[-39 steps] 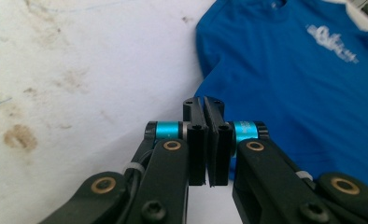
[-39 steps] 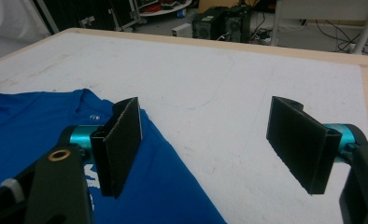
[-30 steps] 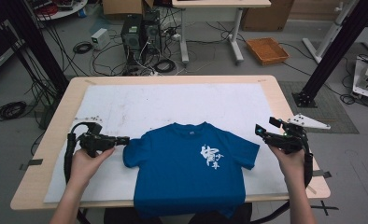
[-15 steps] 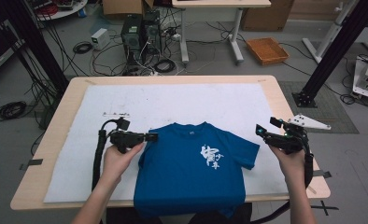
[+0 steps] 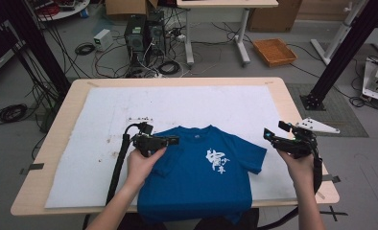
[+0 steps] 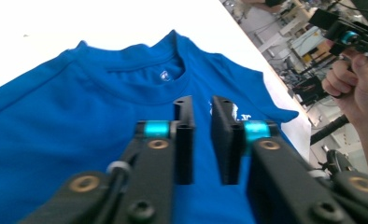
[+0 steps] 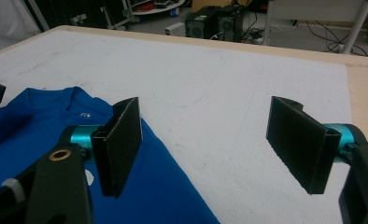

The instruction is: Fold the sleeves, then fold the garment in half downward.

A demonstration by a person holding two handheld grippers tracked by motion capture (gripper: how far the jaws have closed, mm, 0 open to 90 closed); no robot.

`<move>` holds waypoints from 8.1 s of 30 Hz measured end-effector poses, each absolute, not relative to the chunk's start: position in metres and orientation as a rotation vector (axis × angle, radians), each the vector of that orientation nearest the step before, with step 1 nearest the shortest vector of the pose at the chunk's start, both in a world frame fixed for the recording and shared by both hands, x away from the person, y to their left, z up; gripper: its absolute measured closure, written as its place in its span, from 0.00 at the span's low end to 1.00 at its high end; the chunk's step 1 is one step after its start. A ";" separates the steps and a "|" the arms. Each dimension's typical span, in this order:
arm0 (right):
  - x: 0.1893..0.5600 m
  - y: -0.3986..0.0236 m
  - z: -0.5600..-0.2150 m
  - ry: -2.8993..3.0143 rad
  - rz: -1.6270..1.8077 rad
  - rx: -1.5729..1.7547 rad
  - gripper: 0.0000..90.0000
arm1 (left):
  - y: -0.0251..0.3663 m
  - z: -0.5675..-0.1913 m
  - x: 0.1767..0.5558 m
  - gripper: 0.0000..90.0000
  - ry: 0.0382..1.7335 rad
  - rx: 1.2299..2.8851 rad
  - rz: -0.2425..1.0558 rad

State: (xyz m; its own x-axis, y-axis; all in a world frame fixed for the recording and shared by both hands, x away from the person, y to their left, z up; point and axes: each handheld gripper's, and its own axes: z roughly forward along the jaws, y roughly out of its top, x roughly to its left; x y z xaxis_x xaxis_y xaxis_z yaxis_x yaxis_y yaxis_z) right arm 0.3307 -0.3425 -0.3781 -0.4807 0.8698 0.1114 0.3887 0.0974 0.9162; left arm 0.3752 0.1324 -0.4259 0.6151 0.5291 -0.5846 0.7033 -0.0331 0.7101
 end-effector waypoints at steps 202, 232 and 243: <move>0.326 -0.289 -0.405 2.071 1.546 1.149 0.39 | 0.220 -0.430 0.336 0.43 0.884 1.866 0.369; 0.399 -0.266 -0.441 2.176 1.232 1.434 0.66 | 0.175 -0.443 0.406 0.53 1.101 1.881 0.207; 0.403 -0.255 -0.448 2.253 1.133 1.374 0.98 | 0.170 -0.451 0.408 0.93 1.126 1.952 0.282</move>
State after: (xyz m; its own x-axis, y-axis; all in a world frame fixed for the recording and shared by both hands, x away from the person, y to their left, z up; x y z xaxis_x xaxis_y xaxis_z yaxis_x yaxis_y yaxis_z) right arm 0.4031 -0.2555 -0.4476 -0.5146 0.8421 0.1617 0.6317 0.2448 0.7355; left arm 0.4084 0.1696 -0.4510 0.5703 0.7957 -0.2037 0.6061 -0.2403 0.7583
